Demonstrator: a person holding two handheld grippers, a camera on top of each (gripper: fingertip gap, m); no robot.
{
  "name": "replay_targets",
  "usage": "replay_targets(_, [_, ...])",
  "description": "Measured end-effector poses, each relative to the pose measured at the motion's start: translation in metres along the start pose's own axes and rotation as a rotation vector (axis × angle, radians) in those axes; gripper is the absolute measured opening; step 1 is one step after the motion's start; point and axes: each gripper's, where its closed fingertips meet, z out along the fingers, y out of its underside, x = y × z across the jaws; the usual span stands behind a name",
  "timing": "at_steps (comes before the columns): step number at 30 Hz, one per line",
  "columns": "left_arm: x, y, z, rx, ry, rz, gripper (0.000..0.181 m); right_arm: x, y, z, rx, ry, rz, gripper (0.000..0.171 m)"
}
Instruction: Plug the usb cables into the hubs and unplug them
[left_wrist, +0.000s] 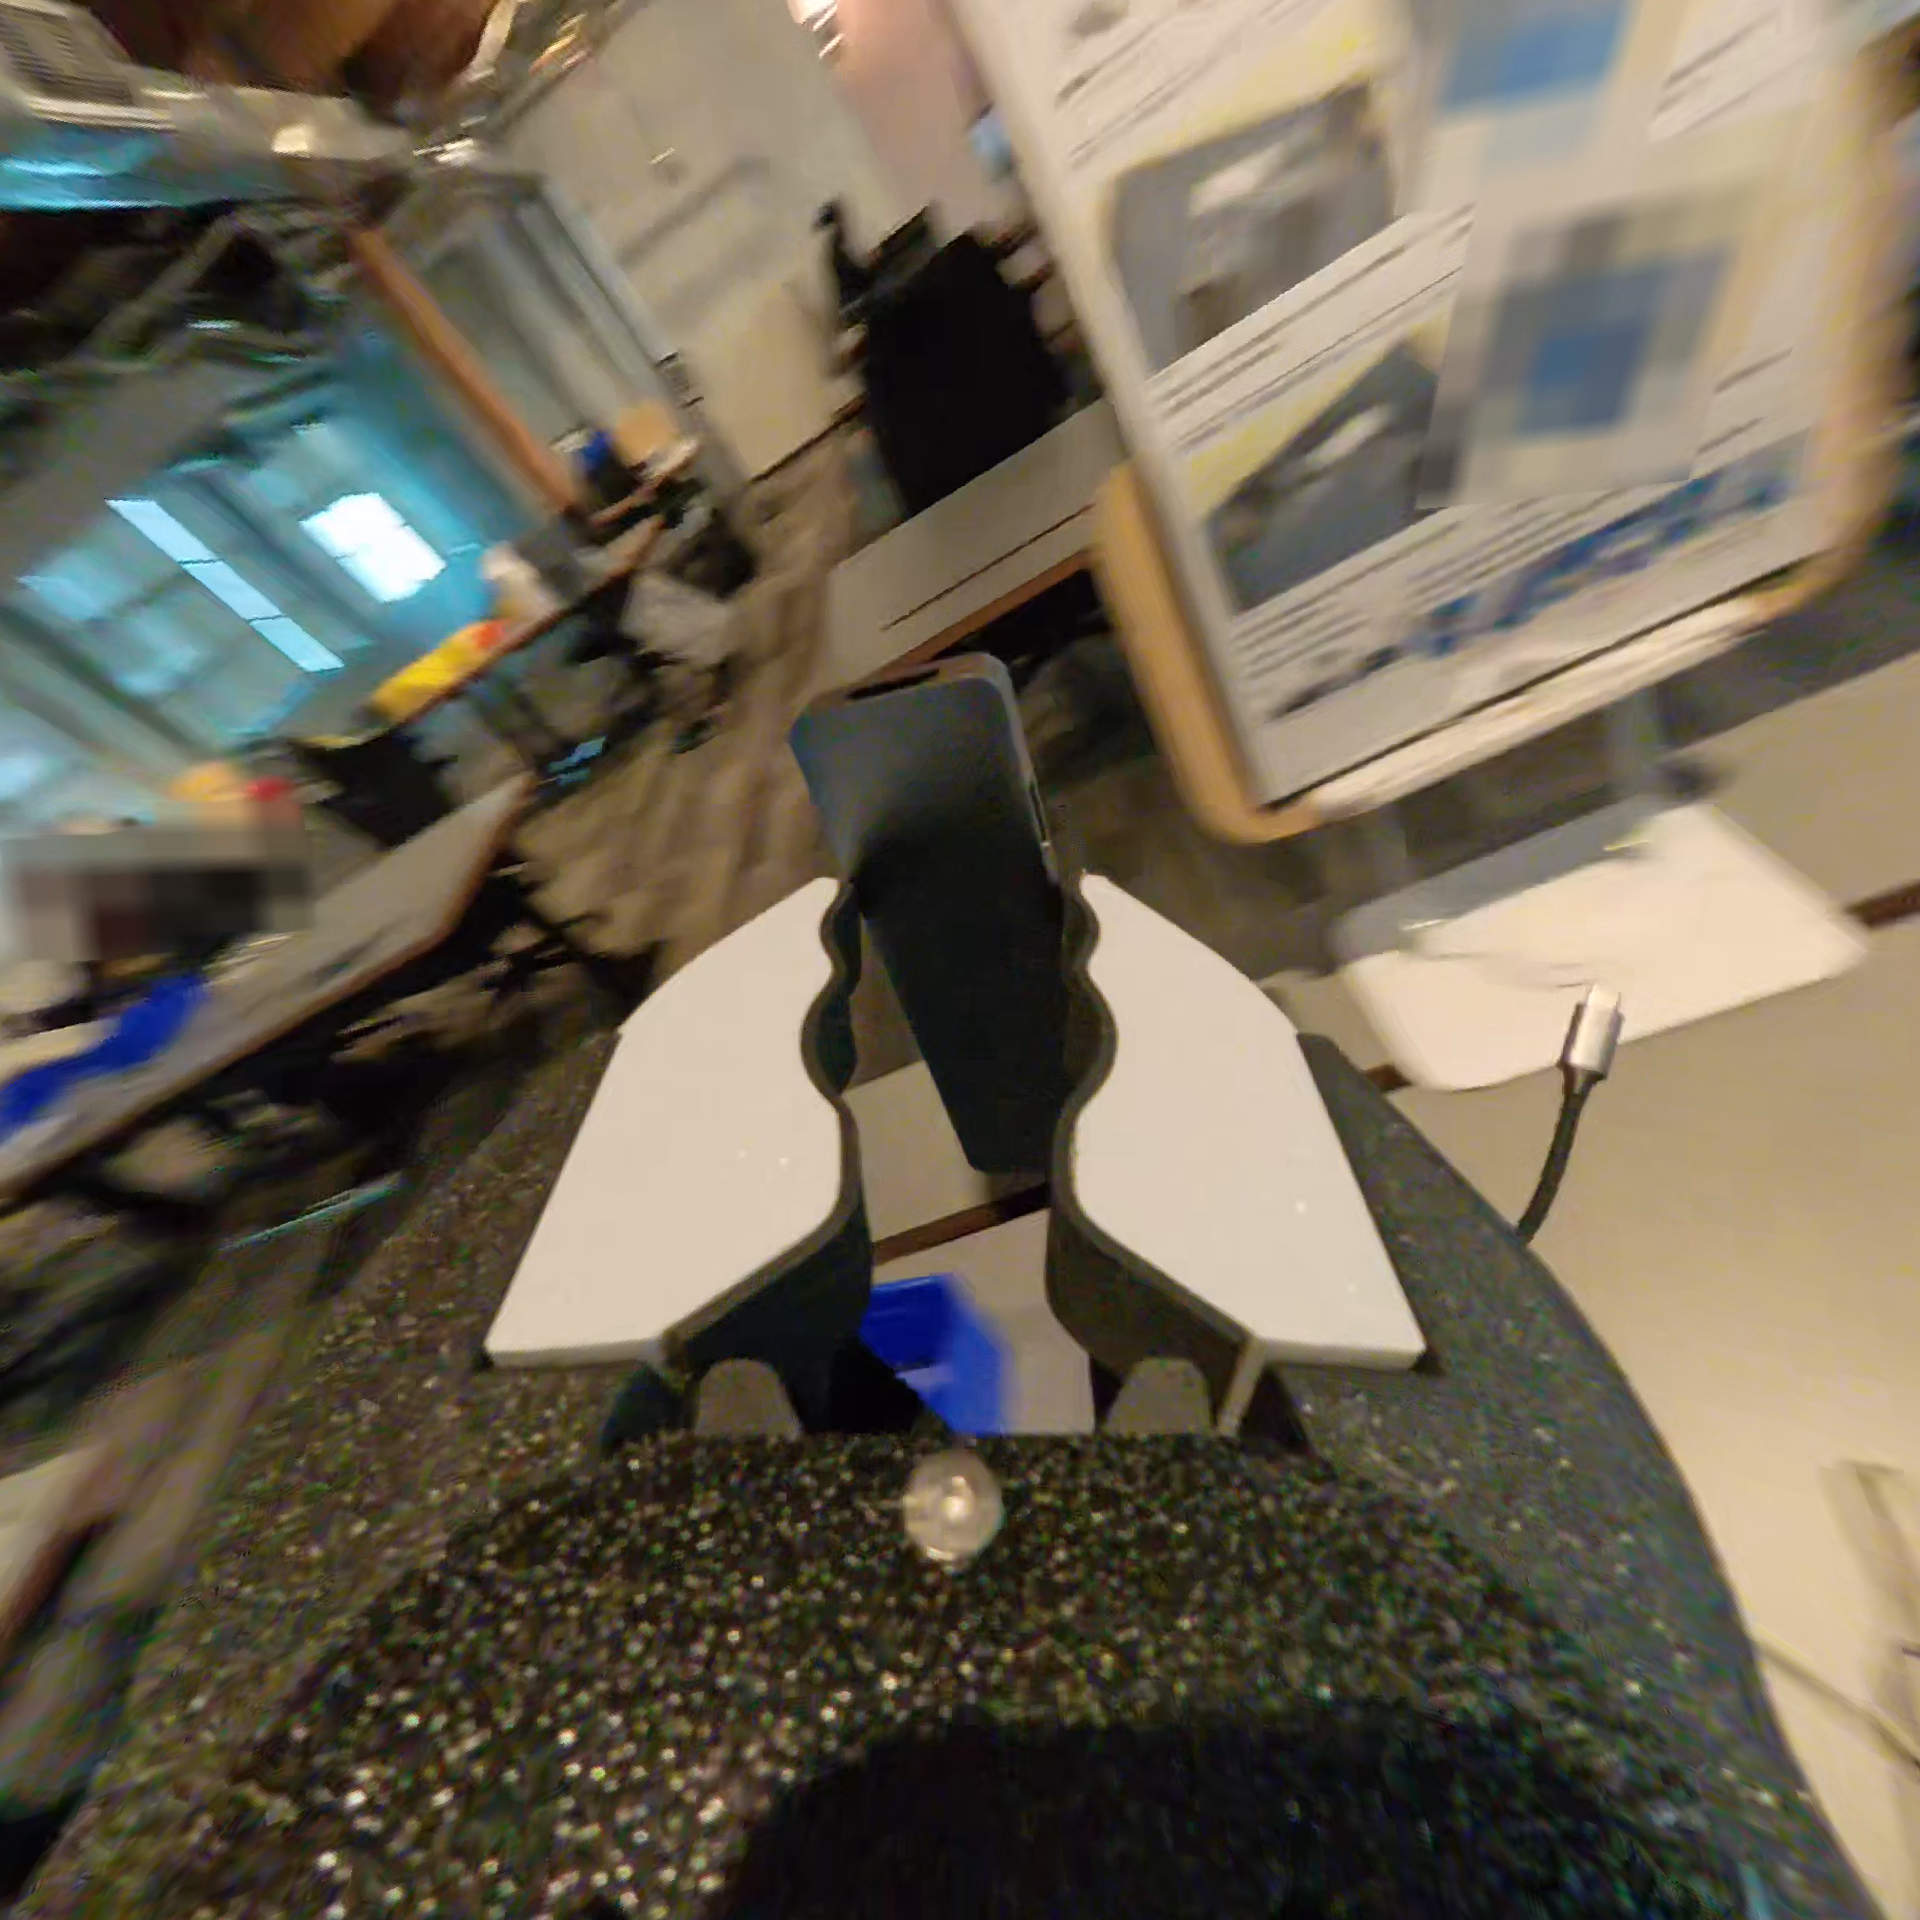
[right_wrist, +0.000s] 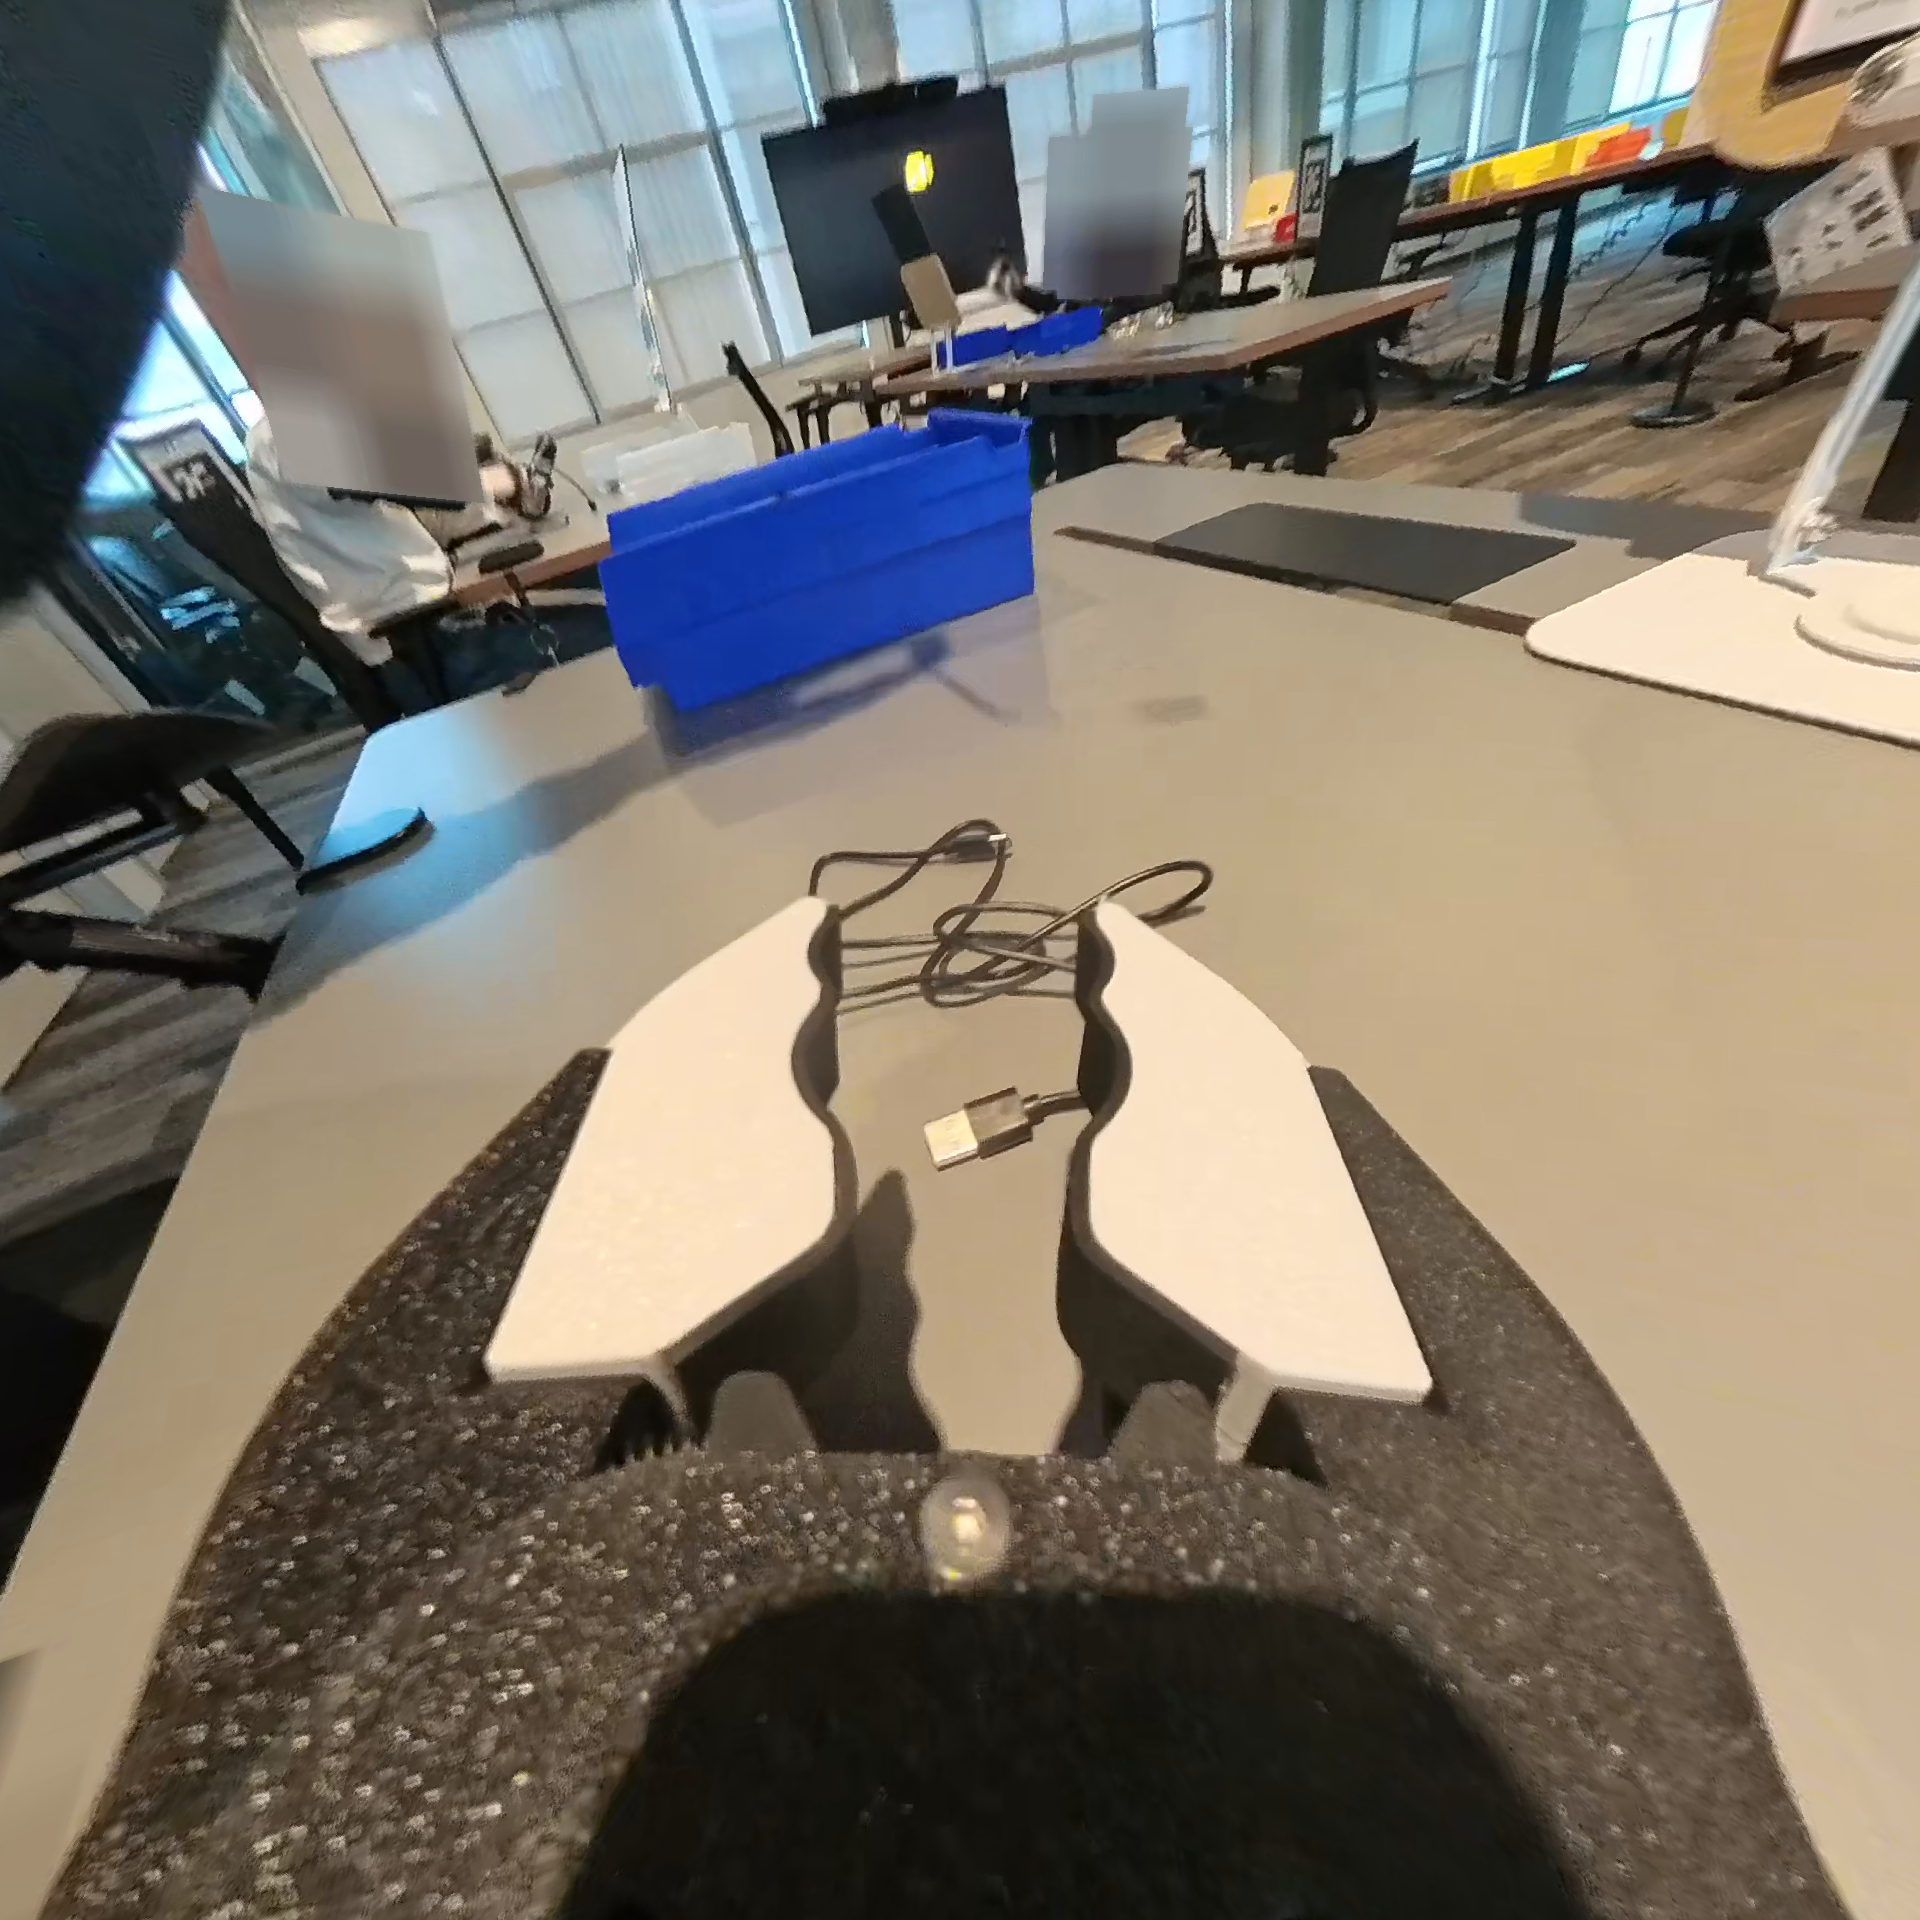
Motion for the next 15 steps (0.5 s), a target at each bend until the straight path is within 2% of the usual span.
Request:
replay_targets(3, [0.078, 0.007, -0.007, 0.102, 0.212, -0.139, 0.037, 0.004, -0.006, -0.004, 0.041, 0.018, 0.005, 0.043])
replay_targets(9, [0.217, 0.061, -0.006, 0.200, 0.668, -0.444, 0.037, 0.026, -0.025, -0.021, 0.123, 0.131, -0.044, 0.042])
replay_targets(12, [0.251, 0.085, -0.001, 0.225, 0.826, -0.629, 0.037, 0.038, -0.030, -0.028, 0.147, 0.196, -0.061, 0.042])
replay_targets(15, [0.264, 0.101, 0.003, 0.274, 0.927, -0.773, 0.036, 0.044, -0.031, -0.030, 0.156, 0.225, -0.067, 0.041])
